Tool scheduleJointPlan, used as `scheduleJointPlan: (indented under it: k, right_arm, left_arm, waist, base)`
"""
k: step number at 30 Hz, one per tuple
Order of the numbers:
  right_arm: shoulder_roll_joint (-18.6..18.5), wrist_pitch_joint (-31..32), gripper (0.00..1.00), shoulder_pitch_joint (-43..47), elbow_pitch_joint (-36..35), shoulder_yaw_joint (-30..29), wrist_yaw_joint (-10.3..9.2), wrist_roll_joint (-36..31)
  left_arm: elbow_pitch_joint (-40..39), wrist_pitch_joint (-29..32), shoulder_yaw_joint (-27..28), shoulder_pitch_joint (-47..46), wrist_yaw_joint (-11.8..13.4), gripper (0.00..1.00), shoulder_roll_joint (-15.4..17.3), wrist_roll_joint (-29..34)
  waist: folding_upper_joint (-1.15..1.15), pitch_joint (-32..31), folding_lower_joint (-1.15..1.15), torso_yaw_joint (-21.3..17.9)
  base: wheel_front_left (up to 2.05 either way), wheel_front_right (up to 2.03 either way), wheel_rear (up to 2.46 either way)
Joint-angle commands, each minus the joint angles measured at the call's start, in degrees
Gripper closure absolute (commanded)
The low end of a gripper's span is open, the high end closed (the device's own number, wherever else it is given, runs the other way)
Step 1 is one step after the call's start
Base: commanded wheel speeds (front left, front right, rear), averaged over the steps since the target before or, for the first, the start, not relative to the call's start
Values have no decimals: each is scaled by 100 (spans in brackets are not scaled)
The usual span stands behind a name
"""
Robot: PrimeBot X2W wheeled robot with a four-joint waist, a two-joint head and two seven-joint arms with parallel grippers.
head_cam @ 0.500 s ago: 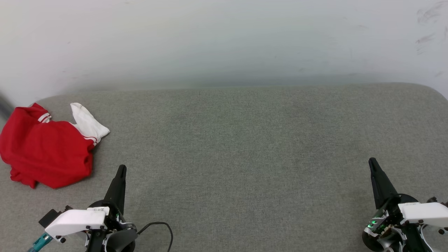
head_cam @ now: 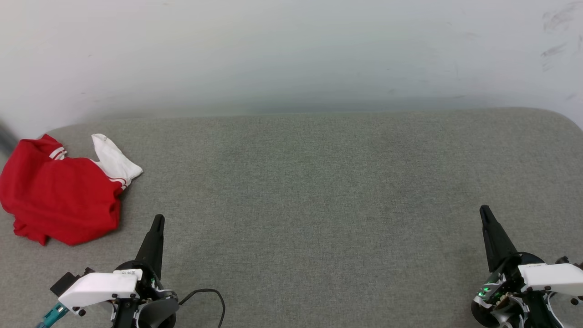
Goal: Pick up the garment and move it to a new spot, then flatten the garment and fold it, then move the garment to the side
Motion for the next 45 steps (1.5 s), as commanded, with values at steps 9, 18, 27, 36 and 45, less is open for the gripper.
scheduleJointPlan:
  k: [9, 18, 27, 36, 45]
  right_arm:
    - [23, 3, 100, -60, 3, 2, -2, 23]
    - [23, 3, 100, -60, 3, 2, -2, 23]
    - [2, -68, 0, 146, 107, 56, -1, -54]
    - [3, -328, 0, 212, 45, 183, -1, -406]
    - [5, -562, 0, 227, 18, 148, -1, -1066]
  left_arm:
    - [4, 13, 16, -42, -17, 100, -7, 12]
    - [4, 12, 15, -42, -17, 100, -7, 12]
    - [105, -69, -54, 137, 2, 0, -16, 44]
    - [-25, -328, -75, 260, 0, 0, -14, 273]
    - [-164, -562, 194, 341, -2, 0, -12, 737]
  waist:
    - [0, 0, -1, 0]
    - [0, 0, -1, 0]
    - [0, 4, -1, -1]
    - [0, 11, -1, -17]
    - [0, 20, -1, -32]
  base:
    - [0, 0, 0]
    - [0, 0, 0]
    - [0, 0, 0]
    - [0, 0, 0]
    - [0, 0, 0]
